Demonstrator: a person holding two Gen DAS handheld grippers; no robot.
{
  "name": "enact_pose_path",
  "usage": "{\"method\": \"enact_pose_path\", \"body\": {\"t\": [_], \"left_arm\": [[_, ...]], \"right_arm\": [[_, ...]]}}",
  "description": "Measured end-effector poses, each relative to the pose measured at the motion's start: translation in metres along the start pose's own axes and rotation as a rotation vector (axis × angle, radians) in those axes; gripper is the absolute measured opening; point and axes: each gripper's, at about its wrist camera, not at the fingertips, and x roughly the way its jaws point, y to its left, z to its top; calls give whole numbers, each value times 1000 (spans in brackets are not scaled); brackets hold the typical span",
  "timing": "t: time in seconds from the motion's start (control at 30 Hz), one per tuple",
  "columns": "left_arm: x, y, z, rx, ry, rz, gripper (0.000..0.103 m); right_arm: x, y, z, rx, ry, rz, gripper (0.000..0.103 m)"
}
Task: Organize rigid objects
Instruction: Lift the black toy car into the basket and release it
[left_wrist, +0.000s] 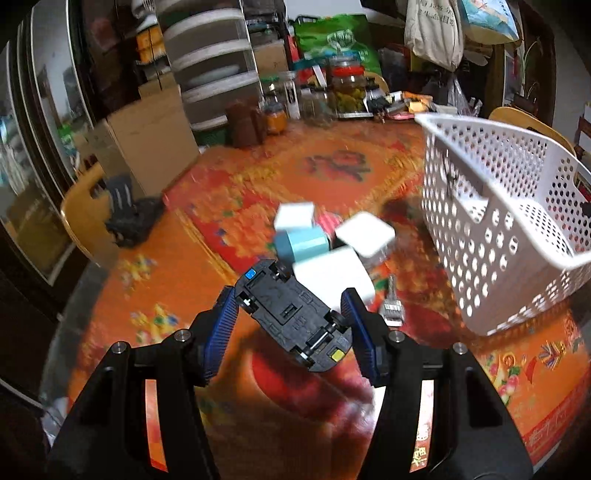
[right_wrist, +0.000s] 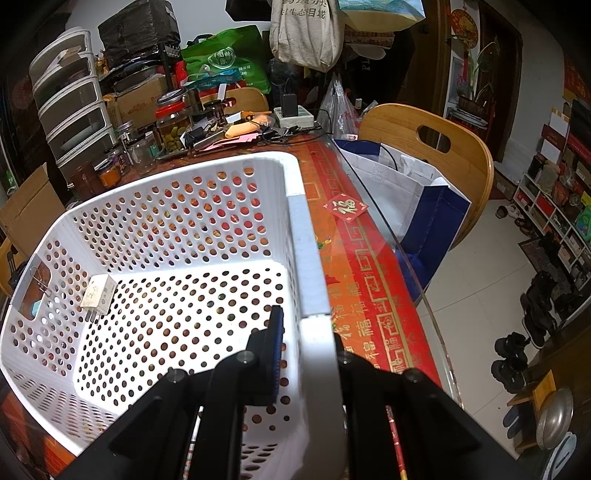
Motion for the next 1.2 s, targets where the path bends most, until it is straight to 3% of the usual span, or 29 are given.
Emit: {"method": "enact_pose_path", "body": {"t": [0.33, 0.47, 0.63, 0.8, 0.97, 1.2], "left_arm": [[-40, -27, 49, 118, -112, 54, 55], [-50, -50, 79, 185, -122, 11, 55], [-45, -105, 117, 348, -35, -34, 55], [-28, -167, 127, 521, 56, -43, 55], [-3, -209, 130, 613, 105, -10, 55], [34, -238, 128, 719, 159, 28, 55]], "right_arm": [[-1, 1, 0, -2, 0, 2, 10], [0, 1, 0, -4, 2, 1, 10], [0, 1, -1, -4, 2, 6, 10], [0, 1, -1, -2, 1, 8, 10], [0, 2, 0, -8, 2, 6, 10], [1, 3, -1, -11, 5, 4, 10]]}}
